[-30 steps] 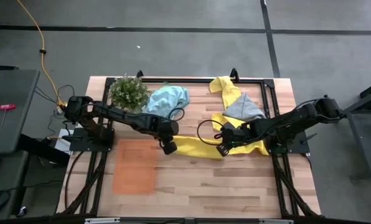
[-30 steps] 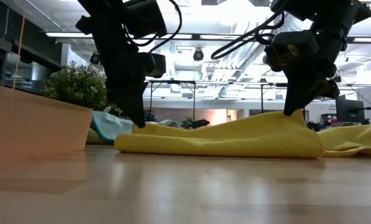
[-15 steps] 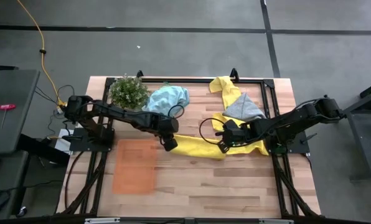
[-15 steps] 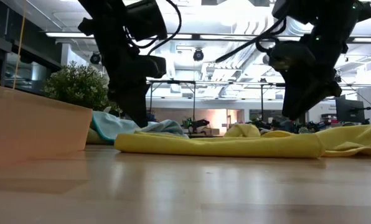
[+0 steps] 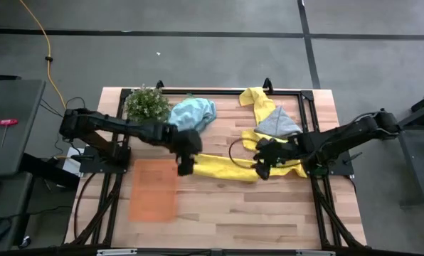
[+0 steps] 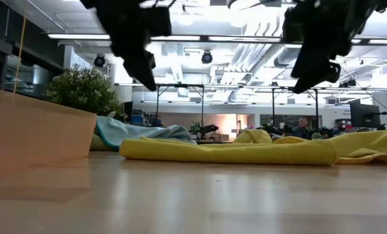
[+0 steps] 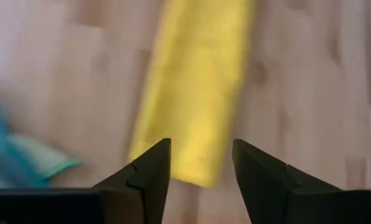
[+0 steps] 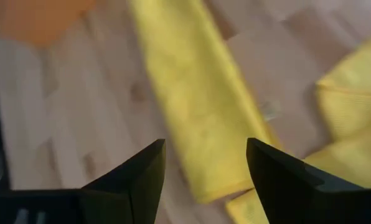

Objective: Fold microfiber towels
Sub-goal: Fold the bottom yellow microfiber towel

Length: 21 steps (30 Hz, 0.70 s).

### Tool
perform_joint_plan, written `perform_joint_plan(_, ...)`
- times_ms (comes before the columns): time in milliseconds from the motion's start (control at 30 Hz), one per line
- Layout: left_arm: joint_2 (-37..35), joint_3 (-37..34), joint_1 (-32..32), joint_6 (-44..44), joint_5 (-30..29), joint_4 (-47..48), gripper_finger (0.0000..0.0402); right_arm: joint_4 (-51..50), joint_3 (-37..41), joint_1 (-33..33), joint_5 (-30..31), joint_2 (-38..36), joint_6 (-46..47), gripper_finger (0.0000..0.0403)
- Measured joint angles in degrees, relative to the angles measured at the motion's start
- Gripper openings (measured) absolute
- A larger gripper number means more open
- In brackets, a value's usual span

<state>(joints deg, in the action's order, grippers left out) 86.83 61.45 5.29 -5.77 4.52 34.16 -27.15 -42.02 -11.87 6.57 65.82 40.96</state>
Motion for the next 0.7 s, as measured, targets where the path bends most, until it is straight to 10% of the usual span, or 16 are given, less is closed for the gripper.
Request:
perform_joint_plan(233,6.4,0.1,-8.8,10.4,-9.8,-6.4,0.0165,0.2,0.0,-6.1,3.6,3.0,-2.5,0.0215)
perform_joint_plan(700,17.6,0.9,-8.2,10.9,-11.0,-1.7,0.0165,6.3,0.0,-6.6,3.6,11.6,-9.6,0.0215)
